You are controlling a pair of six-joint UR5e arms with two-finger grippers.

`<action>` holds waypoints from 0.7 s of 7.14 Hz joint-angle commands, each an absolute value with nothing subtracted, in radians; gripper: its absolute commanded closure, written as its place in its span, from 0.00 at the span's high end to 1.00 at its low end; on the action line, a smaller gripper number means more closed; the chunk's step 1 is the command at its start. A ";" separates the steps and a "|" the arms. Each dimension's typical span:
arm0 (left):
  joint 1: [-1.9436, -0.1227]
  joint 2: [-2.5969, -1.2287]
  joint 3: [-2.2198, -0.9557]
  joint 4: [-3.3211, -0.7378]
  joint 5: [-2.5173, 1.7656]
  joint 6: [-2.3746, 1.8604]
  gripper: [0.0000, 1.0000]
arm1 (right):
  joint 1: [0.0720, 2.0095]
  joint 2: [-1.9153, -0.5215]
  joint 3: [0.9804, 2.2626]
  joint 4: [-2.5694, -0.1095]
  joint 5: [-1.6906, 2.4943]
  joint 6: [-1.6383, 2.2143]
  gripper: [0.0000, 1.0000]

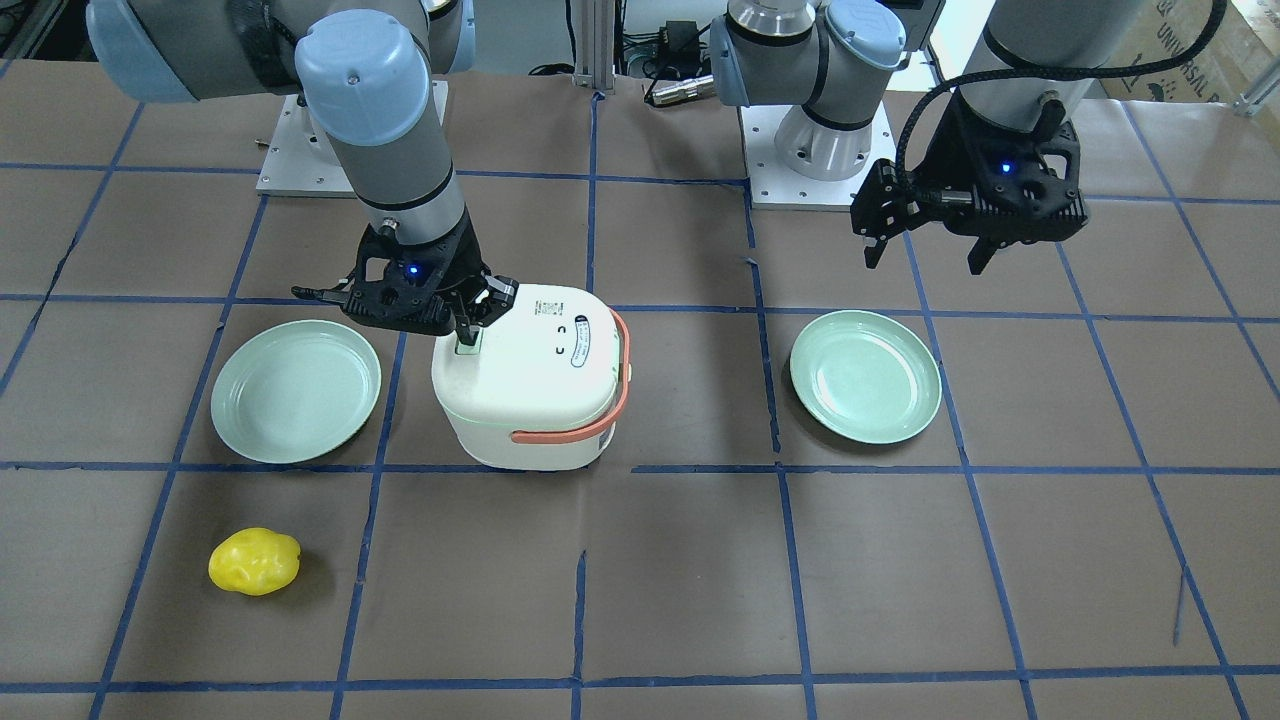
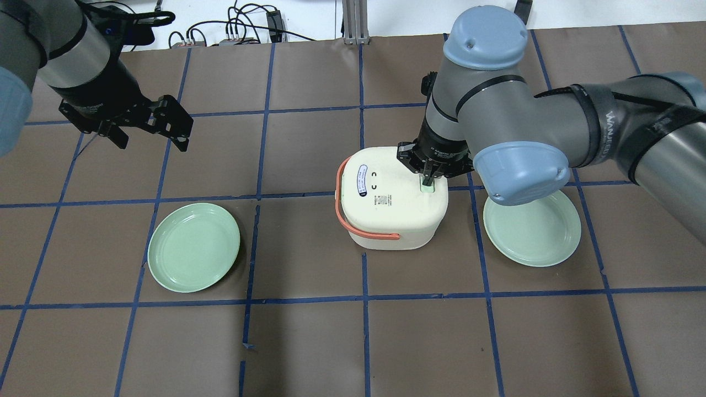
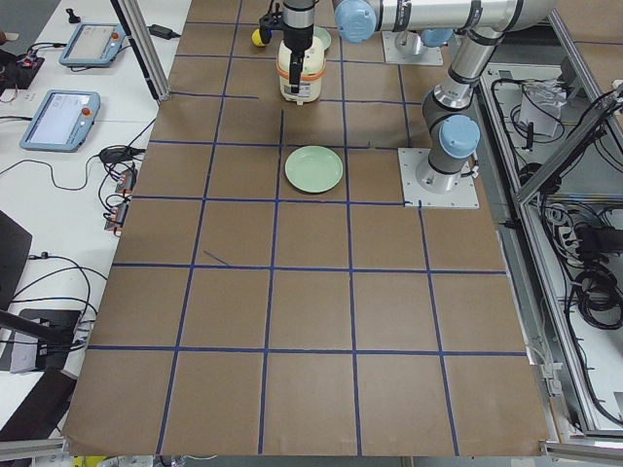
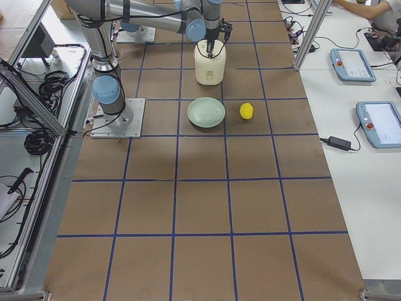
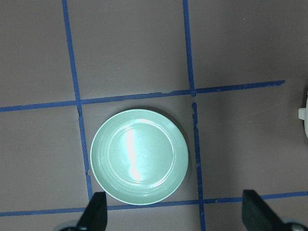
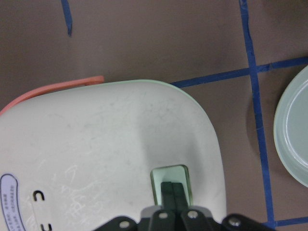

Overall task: Press rice cooker button
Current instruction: 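Press the green button on the rice cooker lid with the right gripper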

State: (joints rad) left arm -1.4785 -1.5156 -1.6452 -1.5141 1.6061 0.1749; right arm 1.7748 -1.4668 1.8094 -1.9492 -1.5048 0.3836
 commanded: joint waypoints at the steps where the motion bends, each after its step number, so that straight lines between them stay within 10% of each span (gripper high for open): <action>1: -1.479 -1.516 -1.646 -1.514 1.606 0.175 1.00 | 1.775 -1.465 1.809 -1.950 -1.505 0.383 0.10; 5: -1.479 -1.516 -1.646 -1.514 1.606 0.175 1.00 | 1.775 -1.465 1.792 -1.953 -1.508 0.379 0.13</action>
